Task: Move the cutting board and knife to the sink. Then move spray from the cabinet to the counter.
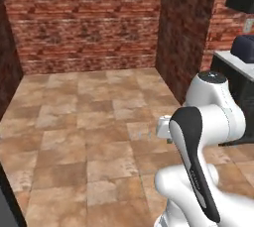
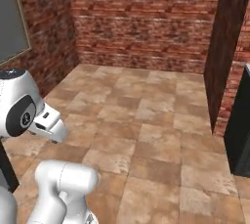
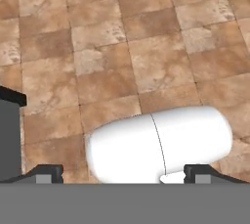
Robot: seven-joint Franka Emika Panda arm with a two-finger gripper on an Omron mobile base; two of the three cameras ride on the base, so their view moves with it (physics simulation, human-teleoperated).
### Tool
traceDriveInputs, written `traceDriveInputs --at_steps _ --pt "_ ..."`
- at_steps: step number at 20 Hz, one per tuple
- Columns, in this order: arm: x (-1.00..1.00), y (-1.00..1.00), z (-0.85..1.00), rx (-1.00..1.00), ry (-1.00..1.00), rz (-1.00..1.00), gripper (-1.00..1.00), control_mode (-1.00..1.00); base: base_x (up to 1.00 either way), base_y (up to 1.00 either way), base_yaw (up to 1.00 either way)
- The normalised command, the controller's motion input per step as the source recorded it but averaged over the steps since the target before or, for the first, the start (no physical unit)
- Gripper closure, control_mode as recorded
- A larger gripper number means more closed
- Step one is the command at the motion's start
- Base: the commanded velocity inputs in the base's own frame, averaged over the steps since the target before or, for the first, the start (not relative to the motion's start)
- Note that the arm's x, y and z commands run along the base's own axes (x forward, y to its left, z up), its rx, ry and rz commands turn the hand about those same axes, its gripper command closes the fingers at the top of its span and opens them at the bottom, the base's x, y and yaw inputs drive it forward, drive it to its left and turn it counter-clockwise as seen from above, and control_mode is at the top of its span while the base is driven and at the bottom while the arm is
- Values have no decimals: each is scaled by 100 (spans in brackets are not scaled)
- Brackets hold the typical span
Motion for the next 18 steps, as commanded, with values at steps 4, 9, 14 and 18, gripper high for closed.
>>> traceDriveInputs --at_steps 4,9,14,18 --pt "0 0 0 0 0 0 -100 100 0 -83 -80" --pt "0 0 0 0 0 0 -100 100 2 -80 -80" --pt "0 0 0 0 0 0 -100 100 45 -56 -72" --pt "0 0 0 0 0 0 -100 100 95 0 -66"
